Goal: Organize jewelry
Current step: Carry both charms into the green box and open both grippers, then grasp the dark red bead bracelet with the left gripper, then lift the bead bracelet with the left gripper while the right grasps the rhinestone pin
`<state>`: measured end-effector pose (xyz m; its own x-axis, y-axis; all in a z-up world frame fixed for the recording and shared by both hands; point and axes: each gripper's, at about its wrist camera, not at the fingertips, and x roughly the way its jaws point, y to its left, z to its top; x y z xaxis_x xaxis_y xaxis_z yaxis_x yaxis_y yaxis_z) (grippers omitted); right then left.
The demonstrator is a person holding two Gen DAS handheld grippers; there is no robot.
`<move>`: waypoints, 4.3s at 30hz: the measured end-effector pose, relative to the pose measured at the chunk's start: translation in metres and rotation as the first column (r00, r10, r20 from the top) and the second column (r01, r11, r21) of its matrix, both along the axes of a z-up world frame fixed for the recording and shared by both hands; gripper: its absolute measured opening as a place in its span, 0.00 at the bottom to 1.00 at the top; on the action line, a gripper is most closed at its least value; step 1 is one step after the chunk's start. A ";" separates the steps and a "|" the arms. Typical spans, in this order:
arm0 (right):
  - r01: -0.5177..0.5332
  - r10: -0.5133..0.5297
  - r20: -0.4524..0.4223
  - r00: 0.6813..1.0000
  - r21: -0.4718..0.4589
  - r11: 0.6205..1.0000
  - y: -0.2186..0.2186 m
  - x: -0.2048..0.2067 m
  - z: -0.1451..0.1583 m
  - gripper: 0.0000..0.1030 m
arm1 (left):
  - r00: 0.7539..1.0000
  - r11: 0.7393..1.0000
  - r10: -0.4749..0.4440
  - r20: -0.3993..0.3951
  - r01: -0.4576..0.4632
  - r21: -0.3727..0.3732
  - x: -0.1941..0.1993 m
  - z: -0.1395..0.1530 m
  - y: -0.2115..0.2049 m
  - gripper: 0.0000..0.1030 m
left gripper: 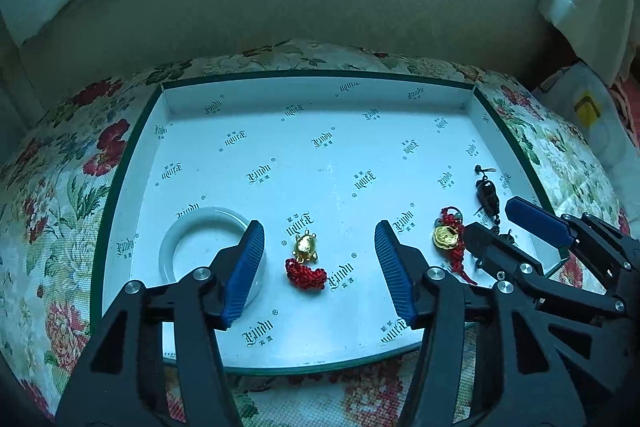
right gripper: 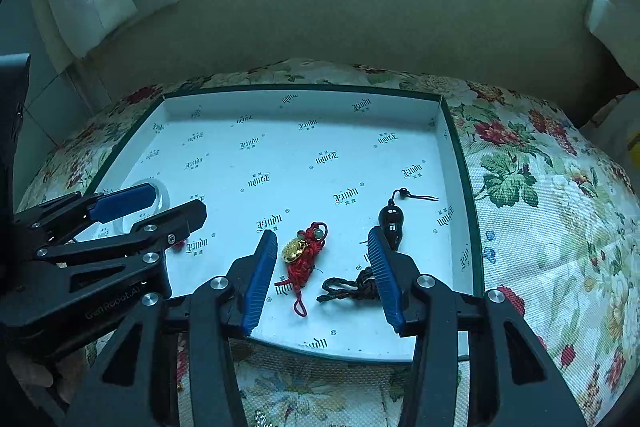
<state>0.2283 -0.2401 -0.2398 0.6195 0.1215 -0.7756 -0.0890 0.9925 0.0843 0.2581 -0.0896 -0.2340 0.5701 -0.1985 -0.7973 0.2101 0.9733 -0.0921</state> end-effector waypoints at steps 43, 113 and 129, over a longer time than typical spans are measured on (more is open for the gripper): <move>0.054 -0.056 -0.138 0.989 -0.015 0.998 -0.049 -0.170 0.001 0.46 | 0.996 0.999 0.039 -0.083 -0.038 0.023 -0.175 -0.001 -0.006 0.69; -0.072 0.071 -0.115 0.991 -0.009 0.997 0.024 -0.118 -0.008 0.45 | 0.995 0.996 0.091 -0.046 -0.091 0.022 -0.167 0.006 0.070 0.10; -0.057 0.051 -0.121 0.991 -0.045 0.997 0.027 -0.095 -0.023 0.21 | 0.993 0.994 0.107 -0.059 -0.107 0.010 -0.150 0.001 0.086 0.10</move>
